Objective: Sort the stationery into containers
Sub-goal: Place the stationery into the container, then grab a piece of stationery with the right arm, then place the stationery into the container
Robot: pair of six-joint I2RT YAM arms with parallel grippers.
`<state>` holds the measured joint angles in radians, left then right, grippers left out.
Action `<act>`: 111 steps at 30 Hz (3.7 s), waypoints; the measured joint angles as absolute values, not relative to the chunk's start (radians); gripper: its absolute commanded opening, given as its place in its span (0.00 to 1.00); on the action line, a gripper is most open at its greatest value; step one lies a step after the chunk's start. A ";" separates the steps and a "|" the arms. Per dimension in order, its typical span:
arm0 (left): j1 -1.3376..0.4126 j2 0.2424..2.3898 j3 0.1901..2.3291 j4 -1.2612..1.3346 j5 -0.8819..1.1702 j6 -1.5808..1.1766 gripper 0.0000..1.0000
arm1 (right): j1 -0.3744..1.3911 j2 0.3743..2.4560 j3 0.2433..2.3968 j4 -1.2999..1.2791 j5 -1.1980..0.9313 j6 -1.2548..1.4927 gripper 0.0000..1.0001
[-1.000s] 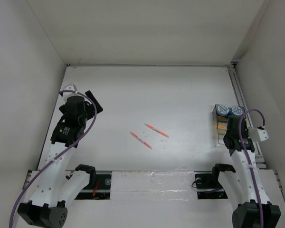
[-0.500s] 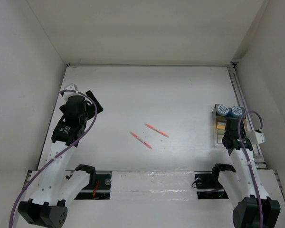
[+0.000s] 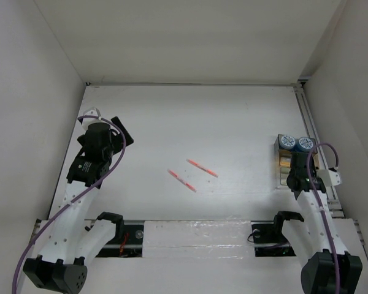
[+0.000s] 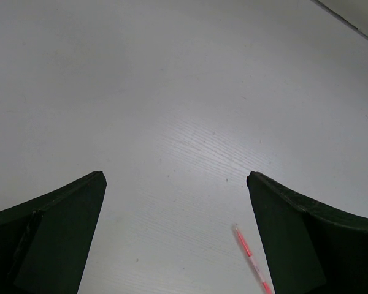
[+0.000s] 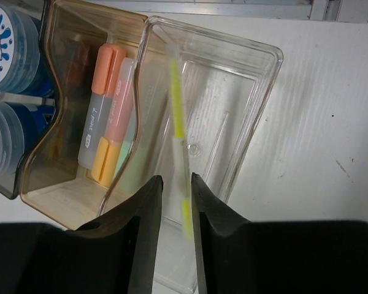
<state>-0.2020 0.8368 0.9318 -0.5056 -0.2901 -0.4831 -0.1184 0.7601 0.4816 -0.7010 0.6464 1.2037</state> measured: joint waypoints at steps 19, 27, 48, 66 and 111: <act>-0.202 0.837 0.932 -0.506 -0.300 -0.488 1.00 | -0.119 0.595 0.596 -0.439 0.303 0.754 0.78; -0.201 0.895 0.932 -0.536 -0.400 -0.534 1.00 | 0.234 1.003 0.920 -0.231 -0.142 0.343 0.89; -0.201 0.923 0.933 -0.544 -0.436 -0.551 1.00 | 0.773 1.662 1.147 -0.358 -0.017 0.041 0.68; -0.201 0.929 0.933 -0.544 -0.433 -0.550 1.00 | 0.789 1.790 1.082 -0.319 0.022 0.074 0.35; -0.202 0.887 0.933 -0.543 -0.406 -0.550 1.00 | -0.127 0.616 0.611 -0.648 0.504 0.824 0.00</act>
